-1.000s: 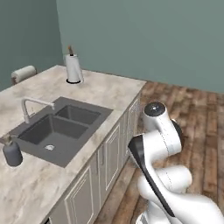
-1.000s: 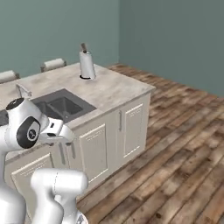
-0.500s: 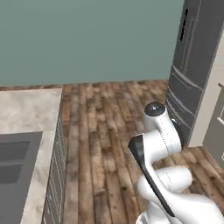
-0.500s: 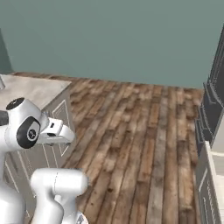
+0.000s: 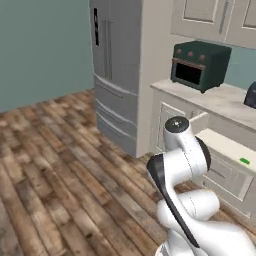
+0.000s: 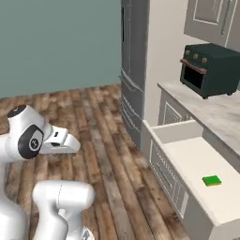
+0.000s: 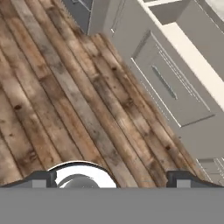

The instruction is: Restock the sink supplies by placing the sponge and soap dispenser on the counter and next to the sink. Make sure the soap dispenser is upright.

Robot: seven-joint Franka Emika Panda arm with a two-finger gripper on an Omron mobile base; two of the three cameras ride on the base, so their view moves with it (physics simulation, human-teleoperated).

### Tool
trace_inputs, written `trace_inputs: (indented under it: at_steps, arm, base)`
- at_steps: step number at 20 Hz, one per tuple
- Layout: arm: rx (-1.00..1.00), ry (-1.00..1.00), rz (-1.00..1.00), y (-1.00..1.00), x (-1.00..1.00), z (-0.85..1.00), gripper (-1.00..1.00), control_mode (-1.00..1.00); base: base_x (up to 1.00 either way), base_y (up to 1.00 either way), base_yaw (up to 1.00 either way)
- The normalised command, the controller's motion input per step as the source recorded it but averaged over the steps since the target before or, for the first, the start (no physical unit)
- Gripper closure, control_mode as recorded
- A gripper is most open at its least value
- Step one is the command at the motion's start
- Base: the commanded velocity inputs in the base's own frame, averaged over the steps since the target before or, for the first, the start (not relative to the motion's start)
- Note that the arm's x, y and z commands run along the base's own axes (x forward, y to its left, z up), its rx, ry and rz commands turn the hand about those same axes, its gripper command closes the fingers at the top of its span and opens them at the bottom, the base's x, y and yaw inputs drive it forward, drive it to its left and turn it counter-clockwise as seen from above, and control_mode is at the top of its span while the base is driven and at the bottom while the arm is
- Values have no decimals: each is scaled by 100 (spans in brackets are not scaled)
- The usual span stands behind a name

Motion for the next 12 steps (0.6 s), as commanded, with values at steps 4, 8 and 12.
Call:
trace_inputs:
  at_steps: [4,8,12]
  arm:
    - [0,0,0,0,0,0,-100,100]
    - [0,0,0,0,0,0,-100,100]
    - [0,0,0,0,0,0,-100,100]
  base:
    - [31,-8,-76]
    - [46,0,-75]
    - [58,3,-74]
